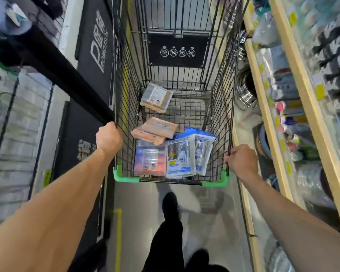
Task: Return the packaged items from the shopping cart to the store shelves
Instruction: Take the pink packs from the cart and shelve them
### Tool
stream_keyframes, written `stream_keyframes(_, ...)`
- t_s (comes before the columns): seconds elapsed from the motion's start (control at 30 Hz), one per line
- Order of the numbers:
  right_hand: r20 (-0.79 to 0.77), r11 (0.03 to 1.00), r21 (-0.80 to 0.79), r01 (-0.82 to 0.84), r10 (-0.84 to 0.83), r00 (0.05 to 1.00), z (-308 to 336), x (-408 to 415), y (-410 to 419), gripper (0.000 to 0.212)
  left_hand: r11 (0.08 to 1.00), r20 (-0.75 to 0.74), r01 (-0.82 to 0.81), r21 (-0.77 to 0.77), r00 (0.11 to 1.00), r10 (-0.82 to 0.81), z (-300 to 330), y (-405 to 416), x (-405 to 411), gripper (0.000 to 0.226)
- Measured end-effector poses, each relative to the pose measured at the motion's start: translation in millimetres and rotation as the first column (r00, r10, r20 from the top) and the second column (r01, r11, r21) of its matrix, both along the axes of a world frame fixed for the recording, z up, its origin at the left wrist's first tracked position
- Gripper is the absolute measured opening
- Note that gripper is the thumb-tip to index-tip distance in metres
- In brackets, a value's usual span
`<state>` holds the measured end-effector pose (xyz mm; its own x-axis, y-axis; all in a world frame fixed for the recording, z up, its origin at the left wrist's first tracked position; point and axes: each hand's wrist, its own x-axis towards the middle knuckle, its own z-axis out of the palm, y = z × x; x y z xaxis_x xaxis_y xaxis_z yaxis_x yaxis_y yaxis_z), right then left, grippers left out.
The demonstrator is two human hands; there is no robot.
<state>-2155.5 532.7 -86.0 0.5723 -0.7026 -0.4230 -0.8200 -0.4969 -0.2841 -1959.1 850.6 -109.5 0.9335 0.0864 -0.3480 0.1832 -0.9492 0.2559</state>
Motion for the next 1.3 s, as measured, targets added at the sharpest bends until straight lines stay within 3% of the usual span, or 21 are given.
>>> stream_keyframes(0.17,0.031,0.992,-0.073,-0.103,0.105,0.994,-14.0,-99.7,18.8,0.022,0.997,0.04,-0.007,-0.072,0.999,0.01,-7.0,31.8,-102.5,0.021)
stream_keyframes(0.33,0.039,0.982,-0.163,-0.097,0.104,0.994,-27.5,-202.9,27.9,0.022,0.996,-0.032,-0.063,-0.07,0.998,0.061,-5.4,48.8,-218.2,0.019)
stream_keyframes(0.53,0.029,0.998,-0.054,-0.043,0.044,0.999,-3.4,-295.2,51.5,0.023,0.988,-0.149,-0.083,-0.128,0.987,0.064,3.9,76.2,-329.2,0.018)
stream_keyframes(0.73,-0.018,0.995,-0.005,-0.098,0.098,0.995,3.9,-343.5,74.1,0.026,0.981,-0.158,-0.173,-0.084,0.975,0.159,21.0,90.4,-374.2,0.017)
stream_keyframes(0.8,0.049,0.987,-0.096,-0.131,0.136,0.989,4.2,-351.2,82.5,0.042,0.973,-0.071,-0.224,-0.052,0.973,0.22,26.8,85.9,-385.8,0.018)
stream_keyframes(0.87,0.204,0.927,-0.268,-0.264,0.323,0.924,2.4,-355.0,95.1,0.063,0.965,0.175,-0.252,-0.075,0.949,0.261,29.3,74.4,-398.0,0.038)
stream_keyframes(0.93,0.27,0.83,-0.388,-0.402,0.519,0.811,-0.4,-345.4,108.4,0.068,0.977,0.438,-0.138,-0.164,0.877,0.197,29.8,56.9,-400.6,0.049)
stream_keyframes(0.97,0.252,0.803,-0.361,-0.474,0.573,0.78,-4.6,-336.0,116.9,0.066,0.978,0.475,-0.049,-0.201,0.868,0.141,26.8,49.1,-400.0,0.045)
stream_keyframes(1.03,0.193,0.789,-0.225,-0.572,0.611,0.767,-10.3,-317.0,134.7,0.06,0.946,0.372,0.065,-0.317,0.926,0.062,9.7,35.2,-395.7,0.028)
stream_keyframes(1.13,0.132,0.797,0.005,-0.604,0.598,0.791,-31.5,-289.8,156.5,0.063,0.9,-0.033,-0.094,-0.426,0.996,0.088,-22.0,28.5,-392.3,0.017)
stream_keyframes(1.2,0.057,0.805,0.14,-0.577,0.575,0.816,-52.3,-269.7,166.4,0.076,0.925,-0.134,-0.129,-0.357,0.987,0.087,-40.2,33.3,-387.9,0.028)
stream_keyframes(1.27,-0.015,0.777,0.234,-0.584,0.604,0.797,-71.7,-252.8,173.1,0.084,0.984,-0.148,0.094,-0.153,0.982,-0.117,-52.4,43.4,-383.6,0.047)
stream_keyframes(1.3,-0.031,0.758,0.26,-0.599,0.626,0.779,-79.8,-243.3,175.3,0.083,0.97,-0.176,0.237,-0.051,0.954,-0.243,-56.0,49.0,-380.4,0.06)
